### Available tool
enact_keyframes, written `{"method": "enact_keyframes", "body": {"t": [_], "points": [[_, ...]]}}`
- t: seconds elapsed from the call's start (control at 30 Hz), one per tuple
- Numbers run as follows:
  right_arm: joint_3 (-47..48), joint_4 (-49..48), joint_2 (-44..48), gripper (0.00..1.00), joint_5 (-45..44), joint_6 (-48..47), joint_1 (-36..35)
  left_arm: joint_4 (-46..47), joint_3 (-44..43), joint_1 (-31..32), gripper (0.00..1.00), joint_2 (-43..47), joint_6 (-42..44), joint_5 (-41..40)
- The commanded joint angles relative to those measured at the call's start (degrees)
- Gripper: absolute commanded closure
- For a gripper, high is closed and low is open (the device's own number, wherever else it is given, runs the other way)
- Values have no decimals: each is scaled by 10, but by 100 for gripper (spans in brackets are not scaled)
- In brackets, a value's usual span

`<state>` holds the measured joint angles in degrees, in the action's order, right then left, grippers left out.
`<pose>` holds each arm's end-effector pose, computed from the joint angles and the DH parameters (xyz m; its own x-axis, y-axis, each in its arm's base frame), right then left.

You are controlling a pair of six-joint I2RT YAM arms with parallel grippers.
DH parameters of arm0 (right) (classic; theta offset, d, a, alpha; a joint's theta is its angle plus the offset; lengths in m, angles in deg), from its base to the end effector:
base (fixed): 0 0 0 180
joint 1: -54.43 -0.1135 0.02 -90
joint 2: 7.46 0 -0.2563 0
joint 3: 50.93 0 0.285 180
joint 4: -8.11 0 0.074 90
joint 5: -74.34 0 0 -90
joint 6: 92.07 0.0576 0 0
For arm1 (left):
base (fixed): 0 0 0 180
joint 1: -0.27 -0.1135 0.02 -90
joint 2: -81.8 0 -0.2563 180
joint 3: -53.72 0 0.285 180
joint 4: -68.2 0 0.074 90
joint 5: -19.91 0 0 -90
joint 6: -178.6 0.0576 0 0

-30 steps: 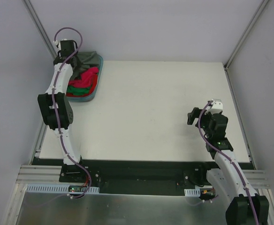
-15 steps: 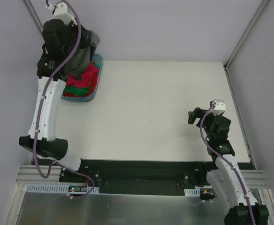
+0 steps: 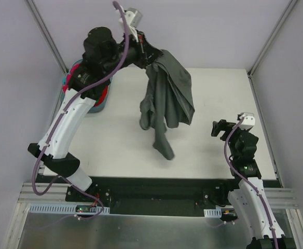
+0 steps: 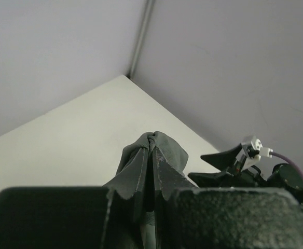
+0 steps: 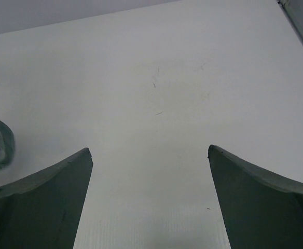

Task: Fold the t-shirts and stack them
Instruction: Move the tshirt to the center of the board

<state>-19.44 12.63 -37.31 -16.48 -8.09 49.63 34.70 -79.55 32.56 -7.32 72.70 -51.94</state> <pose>0.2133 0.0171 0.2426 -0.0425 -0.1088 -0.9932 -0.0743 0.9916 -0.1055 0.2838 -0.2006 0.5921 -0.0597 -0.2702 -0.9609 0.7799 0.5882 -0.2139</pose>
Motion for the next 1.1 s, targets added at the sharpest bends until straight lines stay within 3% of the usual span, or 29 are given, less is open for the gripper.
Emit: {"method": "enact_keyframes", "body": {"t": [0.0, 0.1, 0.23, 0.47, 0.63, 0.83, 1.07], "points": [[-10, -13, 36, 4, -77, 8, 1, 25, -41, 36, 100, -29, -14, 36], [-20, -13, 60, 4, -128, 18, 1, 25, 5, 37, 100, -19, -27, 33], [-27, -12, 73, 4, -161, 23, 1, 29, 182, 37, 100, 43, -37, -23], [3, 2, 9, 4, -110, 27, 1, 34, 540, 29, 100, 163, -99, -257], [41, 24, -79, 4, -31, 37, 1, 33, 697, -32, 100, 200, -151, -244], [97, 14, -188, 4, 137, 81, -13, 67, 794, -88, 100, 201, -211, -190], [224, 42, -376, 1, 56, 125, -108, 90, 809, -89, 100, 206, -244, -193]]}}
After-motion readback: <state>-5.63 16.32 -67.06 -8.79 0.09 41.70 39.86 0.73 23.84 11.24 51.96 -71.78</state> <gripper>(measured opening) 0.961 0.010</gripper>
